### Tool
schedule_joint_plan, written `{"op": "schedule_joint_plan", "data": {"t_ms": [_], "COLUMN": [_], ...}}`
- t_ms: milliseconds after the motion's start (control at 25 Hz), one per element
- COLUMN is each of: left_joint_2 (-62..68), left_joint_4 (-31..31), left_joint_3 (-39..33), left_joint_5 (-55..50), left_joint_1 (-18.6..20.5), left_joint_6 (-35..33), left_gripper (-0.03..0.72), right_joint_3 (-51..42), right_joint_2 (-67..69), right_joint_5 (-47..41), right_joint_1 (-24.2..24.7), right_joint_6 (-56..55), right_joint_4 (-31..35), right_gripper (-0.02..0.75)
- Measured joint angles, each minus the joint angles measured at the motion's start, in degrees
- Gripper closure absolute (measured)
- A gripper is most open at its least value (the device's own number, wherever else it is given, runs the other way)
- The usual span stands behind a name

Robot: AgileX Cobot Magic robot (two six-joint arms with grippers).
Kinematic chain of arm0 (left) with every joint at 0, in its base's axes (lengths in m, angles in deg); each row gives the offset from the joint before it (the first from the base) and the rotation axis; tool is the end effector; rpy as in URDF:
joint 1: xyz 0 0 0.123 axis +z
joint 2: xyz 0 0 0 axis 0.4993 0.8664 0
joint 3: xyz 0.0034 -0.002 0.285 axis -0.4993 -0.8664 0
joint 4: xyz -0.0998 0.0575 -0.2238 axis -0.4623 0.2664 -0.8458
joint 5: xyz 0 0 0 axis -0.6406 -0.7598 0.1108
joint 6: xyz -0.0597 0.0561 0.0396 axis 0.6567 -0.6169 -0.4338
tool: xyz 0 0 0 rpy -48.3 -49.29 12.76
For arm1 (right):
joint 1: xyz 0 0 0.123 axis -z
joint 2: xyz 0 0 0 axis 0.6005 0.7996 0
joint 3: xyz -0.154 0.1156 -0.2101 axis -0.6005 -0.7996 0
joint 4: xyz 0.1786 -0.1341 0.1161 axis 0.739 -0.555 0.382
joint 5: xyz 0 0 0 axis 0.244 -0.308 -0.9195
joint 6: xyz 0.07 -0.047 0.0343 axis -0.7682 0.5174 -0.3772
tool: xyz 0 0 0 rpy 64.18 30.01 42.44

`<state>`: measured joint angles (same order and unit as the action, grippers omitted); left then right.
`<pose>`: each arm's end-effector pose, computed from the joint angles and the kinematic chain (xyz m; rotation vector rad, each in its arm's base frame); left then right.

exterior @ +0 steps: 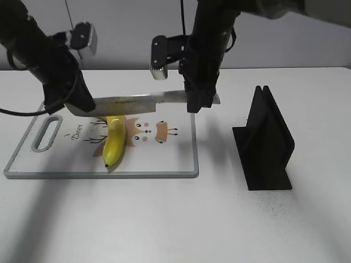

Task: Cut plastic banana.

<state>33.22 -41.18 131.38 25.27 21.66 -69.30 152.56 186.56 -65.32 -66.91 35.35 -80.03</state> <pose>0.4025 -0.0972 0.1957 1.9184 1.9359 -0.3420 0.4141 0.2463 0.1918 -2.0837 2.0850 0.0291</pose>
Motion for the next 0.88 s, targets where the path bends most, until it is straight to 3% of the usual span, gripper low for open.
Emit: {"op": "schedule_joint_plan", "data": {"t_ms": [280,880], "left_joint_2": [7.8,9.6], "left_joint_4": [-2.7,-0.3], "left_joint_3": [1.3,1.1], "left_joint_5": [0.7,1.6], "left_joint_1": [-0.1,-0.1], "left_joint_6": [2.2,3.2], "left_gripper": [0.675,0.682], "right_joint_3": [0.1,2.8], "right_joint_2": [8.5,7.0], "right_joint_5": [2.1,0.9], "right_joint_1": [0.4,0.2], "right_joint_6": [-1.6,-1.5], "right_joint_4": [-2.3,-2.7], "right_gripper": [0.577,0.575]}}
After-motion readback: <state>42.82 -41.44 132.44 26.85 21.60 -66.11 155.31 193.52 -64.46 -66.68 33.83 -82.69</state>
